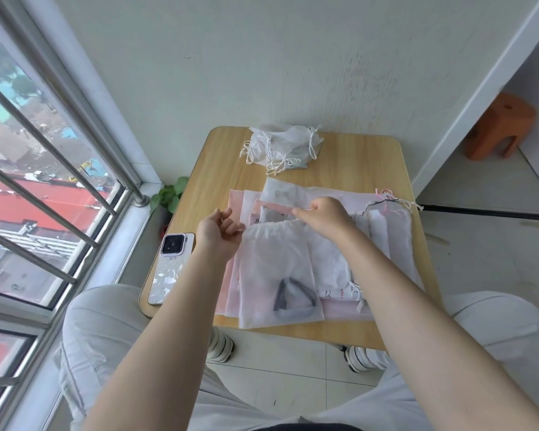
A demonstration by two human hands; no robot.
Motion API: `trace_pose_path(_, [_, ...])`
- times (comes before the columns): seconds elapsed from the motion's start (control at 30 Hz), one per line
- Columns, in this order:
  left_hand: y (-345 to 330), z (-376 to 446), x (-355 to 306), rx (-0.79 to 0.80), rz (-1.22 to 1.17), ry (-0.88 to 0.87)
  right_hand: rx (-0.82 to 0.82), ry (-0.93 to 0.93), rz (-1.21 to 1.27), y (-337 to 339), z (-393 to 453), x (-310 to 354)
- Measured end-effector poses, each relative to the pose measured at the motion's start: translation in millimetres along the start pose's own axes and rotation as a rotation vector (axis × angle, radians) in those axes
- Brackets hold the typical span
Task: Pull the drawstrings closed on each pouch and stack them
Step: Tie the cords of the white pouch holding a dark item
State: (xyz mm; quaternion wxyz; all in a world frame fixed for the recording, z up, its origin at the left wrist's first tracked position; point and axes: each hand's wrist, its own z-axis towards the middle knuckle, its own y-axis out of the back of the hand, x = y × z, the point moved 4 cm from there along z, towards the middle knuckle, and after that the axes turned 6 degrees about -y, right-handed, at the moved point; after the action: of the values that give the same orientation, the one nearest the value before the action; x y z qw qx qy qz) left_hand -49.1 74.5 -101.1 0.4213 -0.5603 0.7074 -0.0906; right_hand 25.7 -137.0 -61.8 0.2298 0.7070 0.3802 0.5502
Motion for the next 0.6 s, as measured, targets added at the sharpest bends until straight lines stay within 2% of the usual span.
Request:
trace_pose_path(0.1, [10.6,1.2,-4.3,-0.078,0.319,-0.066,-0.049,-0.007,-0.041,3.5,1.7,-5.2])
trace_pose_path(0.2, [12.1,-2.2,-12.2,-0.148,0.793,-0.232,-0.086,-0.01,-0.136,4.0,1.3,-5.8])
trace_pose_path(0.27, [6.6,-5.9,-15.8,-0.184,0.996,-0.339,-0.103,-0.01,-0.176,1.1,0.7,-5.7])
trace_pose_path(0.33, [0.8,-7.4,-17.5,-0.151,1.054,-0.381,-0.109,-0.029,-0.161,4.2,1.1,-5.6])
trace_pose_path(0.4, [-6.5,-7.8,-22.0,-0.05,1.05,-0.405,-0.076,-0.04,-0.1,11.3,2.1,-3.9])
trace_pose_path(0.53, [-33.2,-15.6,-28.4,0.232,1.084,-0.484,-0.061,-0.026,0.191,24.4,4.8,5.4])
trace_pose_path(0.6, [-41.4,-16.4,-26.8,0.27,1.104,-0.517,-0.064,0.014,0.291,24.0,5.9,12.6])
